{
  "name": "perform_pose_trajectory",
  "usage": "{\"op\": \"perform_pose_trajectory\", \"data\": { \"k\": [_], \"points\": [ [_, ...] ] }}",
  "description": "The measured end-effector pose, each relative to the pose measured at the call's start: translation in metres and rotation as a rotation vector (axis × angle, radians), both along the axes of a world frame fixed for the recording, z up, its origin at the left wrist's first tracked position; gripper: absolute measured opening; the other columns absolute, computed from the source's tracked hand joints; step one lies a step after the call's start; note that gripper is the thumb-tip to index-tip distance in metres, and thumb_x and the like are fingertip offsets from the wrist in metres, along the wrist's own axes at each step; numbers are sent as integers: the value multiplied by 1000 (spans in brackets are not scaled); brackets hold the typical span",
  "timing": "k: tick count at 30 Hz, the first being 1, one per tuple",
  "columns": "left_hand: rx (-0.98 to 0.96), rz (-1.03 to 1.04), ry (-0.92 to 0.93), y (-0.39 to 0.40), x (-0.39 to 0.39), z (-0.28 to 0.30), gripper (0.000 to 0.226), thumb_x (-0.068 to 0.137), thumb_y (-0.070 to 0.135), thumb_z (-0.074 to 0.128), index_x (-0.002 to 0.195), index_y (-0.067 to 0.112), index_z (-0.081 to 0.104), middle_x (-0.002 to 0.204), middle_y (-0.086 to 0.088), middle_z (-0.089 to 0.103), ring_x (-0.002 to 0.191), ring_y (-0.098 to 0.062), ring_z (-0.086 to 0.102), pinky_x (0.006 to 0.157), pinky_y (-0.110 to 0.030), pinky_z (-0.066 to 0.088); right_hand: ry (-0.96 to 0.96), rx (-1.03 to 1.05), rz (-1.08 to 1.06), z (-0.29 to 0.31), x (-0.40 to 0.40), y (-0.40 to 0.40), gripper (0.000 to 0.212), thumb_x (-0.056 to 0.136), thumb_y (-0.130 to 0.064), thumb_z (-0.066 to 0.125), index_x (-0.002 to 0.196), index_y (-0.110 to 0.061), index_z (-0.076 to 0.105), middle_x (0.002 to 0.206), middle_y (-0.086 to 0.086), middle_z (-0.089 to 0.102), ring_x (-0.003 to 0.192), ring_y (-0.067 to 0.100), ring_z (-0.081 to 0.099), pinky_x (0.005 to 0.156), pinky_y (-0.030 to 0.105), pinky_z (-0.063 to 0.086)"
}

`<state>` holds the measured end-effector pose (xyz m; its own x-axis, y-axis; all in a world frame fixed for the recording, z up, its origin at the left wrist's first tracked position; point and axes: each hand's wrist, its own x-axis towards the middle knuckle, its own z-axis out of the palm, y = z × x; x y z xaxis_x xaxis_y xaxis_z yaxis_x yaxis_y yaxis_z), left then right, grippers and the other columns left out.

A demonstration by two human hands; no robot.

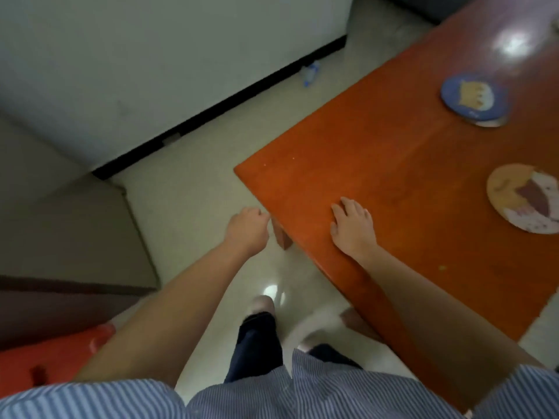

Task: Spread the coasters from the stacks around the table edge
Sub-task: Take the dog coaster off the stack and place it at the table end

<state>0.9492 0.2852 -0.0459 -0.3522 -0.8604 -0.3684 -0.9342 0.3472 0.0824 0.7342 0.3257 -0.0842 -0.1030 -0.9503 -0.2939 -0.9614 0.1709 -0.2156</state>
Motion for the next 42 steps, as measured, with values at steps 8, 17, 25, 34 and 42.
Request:
{"op": "perform_pose_trajectory", "data": {
  "k": [8, 17, 25, 34, 42],
  "points": [
    [-39, -436, 176, -76, -76, -15, 34, 90, 25, 46, 118, 7, 54, 124, -15, 53, 116, -32, 46, 88, -43, 44, -76, -20, -376, 5, -22, 14, 47, 95, -22, 43, 140, -9, 35, 152, 11, 30, 143, 28, 20, 120, 47, 18],
    [-44, -600, 207, -144, -158, -44, 46, 93, 28, 44, 134, 6, 42, 146, -17, 37, 138, -31, 28, 111, -44, 28, -95, -158, -616, 6, -90, -35, 38, 93, -15, 47, 129, -3, 50, 139, 18, 48, 134, 31, 38, 114, 45, 28],
    [-44, -652, 218, -212, -259, -50, 51, 95, 32, 40, 138, 5, 34, 150, -17, 31, 141, -30, 22, 116, -43, 17, -81, -264, -755, 7, -189, -119, 38, 93, -19, 47, 128, -3, 51, 135, 17, 51, 129, 31, 43, 106, 42, 39],
    [-18, -700, 230, -231, -294, -50, 61, 88, 39, 30, 133, 1, 43, 145, -20, 39, 138, -34, 31, 114, -48, 21, 16, -288, -779, -7, -273, -203, 37, 91, -26, 52, 123, -8, 53, 131, 11, 52, 125, 29, 42, 101, 41, 36],
    [-24, -711, 219, -232, -297, -49, 59, 85, 37, 32, 127, 0, 50, 138, -22, 49, 131, -36, 41, 109, -50, 28, 96, -342, -754, -15, -295, -229, 26, 93, -12, 43, 106, -1, 64, 116, 16, 59, 115, 32, 46, 91, 40, 38]
  ]
}}
